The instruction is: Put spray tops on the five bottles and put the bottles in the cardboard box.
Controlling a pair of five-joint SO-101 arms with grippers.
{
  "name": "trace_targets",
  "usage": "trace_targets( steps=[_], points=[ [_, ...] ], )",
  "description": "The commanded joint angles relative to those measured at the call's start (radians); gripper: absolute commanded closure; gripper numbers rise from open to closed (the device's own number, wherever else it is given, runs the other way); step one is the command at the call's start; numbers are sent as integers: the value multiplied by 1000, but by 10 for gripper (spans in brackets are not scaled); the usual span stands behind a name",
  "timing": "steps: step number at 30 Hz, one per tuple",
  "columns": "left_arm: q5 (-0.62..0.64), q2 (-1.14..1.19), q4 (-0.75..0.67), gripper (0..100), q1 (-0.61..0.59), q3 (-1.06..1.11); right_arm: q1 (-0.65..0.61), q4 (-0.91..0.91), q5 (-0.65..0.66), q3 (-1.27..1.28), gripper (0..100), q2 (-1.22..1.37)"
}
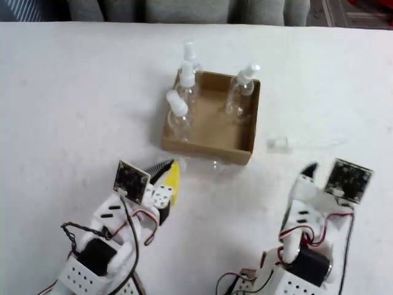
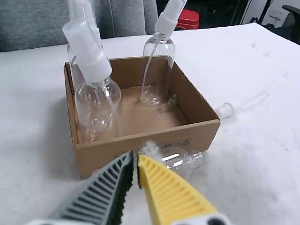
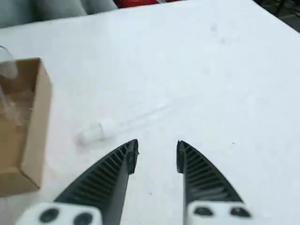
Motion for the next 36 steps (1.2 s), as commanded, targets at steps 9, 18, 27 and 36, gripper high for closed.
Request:
trace_targets(
  steps=[9,18,27,36],
  points=[
    [-20,-7,5,974,22,-3,85,-197,92,158,884,305],
    [-204,-5,77,974,1,-107,15,-314,94,212,887,453],
    [-250,438,32,976,-30,-359,4,-317,94,213,887,453],
    [-160,1194,-132,976,-36,-729,4,-320,178,233,887,455]
  ],
)
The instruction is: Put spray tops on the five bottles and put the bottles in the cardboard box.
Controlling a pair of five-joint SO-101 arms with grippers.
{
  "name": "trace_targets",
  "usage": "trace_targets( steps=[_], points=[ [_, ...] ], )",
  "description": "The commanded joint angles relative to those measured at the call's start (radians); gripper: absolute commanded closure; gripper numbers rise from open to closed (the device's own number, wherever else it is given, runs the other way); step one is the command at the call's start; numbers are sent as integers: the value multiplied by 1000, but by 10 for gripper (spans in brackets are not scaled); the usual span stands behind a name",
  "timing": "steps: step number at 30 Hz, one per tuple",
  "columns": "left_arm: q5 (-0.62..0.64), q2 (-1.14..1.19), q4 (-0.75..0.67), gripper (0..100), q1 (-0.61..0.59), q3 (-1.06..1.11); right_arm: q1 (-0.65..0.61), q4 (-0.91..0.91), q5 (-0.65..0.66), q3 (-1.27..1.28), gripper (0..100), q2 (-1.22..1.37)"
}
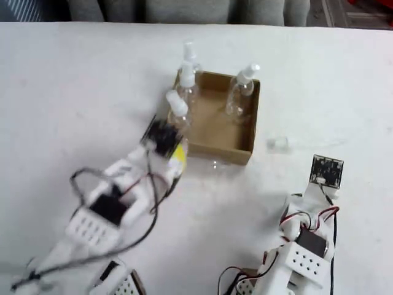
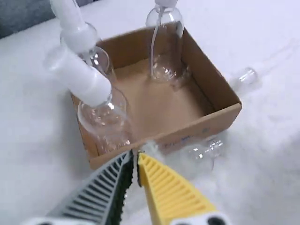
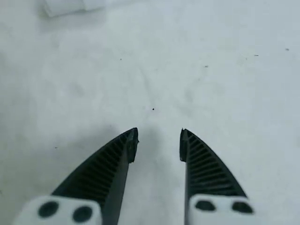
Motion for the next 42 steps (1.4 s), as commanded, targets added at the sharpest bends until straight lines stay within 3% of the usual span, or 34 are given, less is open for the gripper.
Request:
trace_targets(
  steps=[1,7,12,17,25,29,33,42],
  points=[
    [14,289,-109,976,-7,-135,-7,-27,21,-8,887,2],
    [14,493,-133,976,-18,-207,-7,-28,23,-8,887,2],
    [14,553,-141,976,-62,-244,-8,-28,25,-8,887,1],
    [14,615,-264,976,-88,-219,-8,-28,25,-8,887,1],
    [14,693,-275,976,-87,-227,-8,-28,25,-8,887,1],
    [14,693,-256,976,-88,-219,-8,-28,25,-8,886,1],
    [14,677,-147,976,-79,-244,-8,-28,25,-8,885,1],
    [14,433,-5,974,-77,-184,-8,-28,25,-8,884,1]
  ],
)
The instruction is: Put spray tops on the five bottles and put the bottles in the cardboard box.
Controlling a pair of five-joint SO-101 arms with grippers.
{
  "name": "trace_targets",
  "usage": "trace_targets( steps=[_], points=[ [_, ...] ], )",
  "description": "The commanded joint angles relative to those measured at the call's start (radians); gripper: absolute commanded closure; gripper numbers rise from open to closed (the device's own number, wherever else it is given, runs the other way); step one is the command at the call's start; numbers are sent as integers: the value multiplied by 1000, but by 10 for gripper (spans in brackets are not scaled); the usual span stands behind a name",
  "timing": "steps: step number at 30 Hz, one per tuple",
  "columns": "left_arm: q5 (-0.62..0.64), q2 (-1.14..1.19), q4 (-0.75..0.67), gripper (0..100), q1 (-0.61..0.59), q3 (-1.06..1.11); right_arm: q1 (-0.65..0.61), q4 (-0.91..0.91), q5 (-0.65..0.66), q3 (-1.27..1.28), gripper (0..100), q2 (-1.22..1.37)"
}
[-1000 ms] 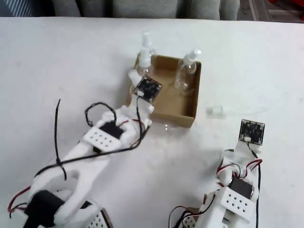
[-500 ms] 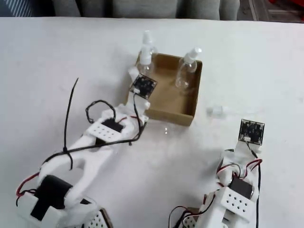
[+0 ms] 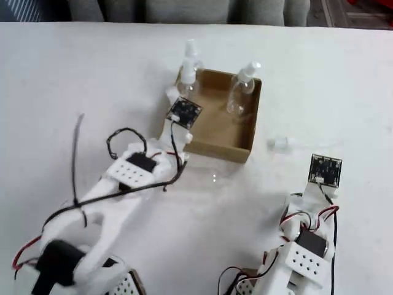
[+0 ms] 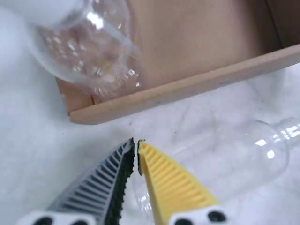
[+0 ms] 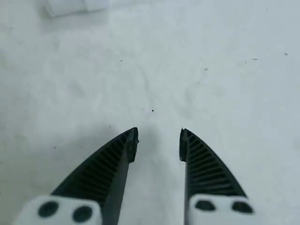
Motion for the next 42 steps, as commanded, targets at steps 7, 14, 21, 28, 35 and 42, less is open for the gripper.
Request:
trace_targets(
  steps=[7,14,21,28,35,42],
  points=[
    [-187,-248,25,973,81,135,-7,-19,8,-8,884,1],
    [-555,-381,52,972,87,143,-7,-19,8,-8,885,1],
    [-841,-363,89,796,171,135,-7,-19,9,-8,885,1],
    [-902,-110,87,782,143,-41,-7,-19,41,-6,886,1],
    [-902,137,89,779,114,-236,-22,-19,71,-5,886,1],
    [-901,234,87,778,117,-304,-22,-19,71,-5,886,1]
  ],
)
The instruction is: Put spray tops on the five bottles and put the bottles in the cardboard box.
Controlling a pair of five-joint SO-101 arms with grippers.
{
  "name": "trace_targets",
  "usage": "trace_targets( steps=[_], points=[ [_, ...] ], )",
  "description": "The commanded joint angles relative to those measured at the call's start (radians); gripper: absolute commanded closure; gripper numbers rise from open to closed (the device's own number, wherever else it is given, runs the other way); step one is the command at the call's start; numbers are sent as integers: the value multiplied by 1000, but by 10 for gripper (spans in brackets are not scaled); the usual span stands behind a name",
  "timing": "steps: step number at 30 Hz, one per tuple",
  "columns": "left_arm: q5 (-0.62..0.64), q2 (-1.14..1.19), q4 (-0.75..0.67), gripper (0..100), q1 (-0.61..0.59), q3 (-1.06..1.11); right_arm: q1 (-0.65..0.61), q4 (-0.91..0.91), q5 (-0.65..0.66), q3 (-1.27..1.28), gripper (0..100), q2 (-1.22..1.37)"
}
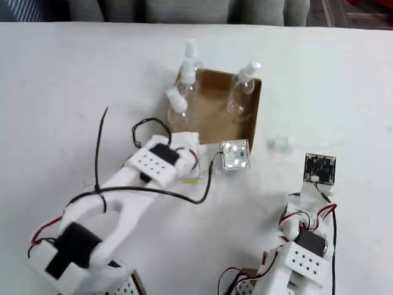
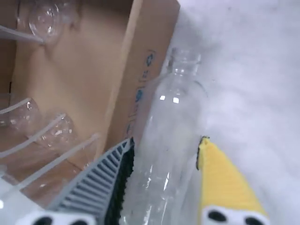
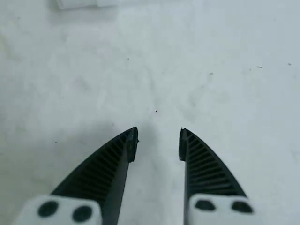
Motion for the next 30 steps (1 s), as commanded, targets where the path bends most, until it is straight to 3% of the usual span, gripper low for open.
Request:
trace_targets(
  steps=[1,10,16,25,30],
  points=[
    [-11,16,2,778,-7,-75,-7,-19,14,-5,886,1],
    [-8,51,74,779,8,-54,-7,-19,14,2,886,1],
    [-6,-130,196,782,81,64,-7,-19,15,2,886,1],
    [-2,-570,118,778,130,302,-7,-19,15,2,886,1],
    [-9,-522,103,777,133,216,-7,-19,15,2,886,1]
  ],
)
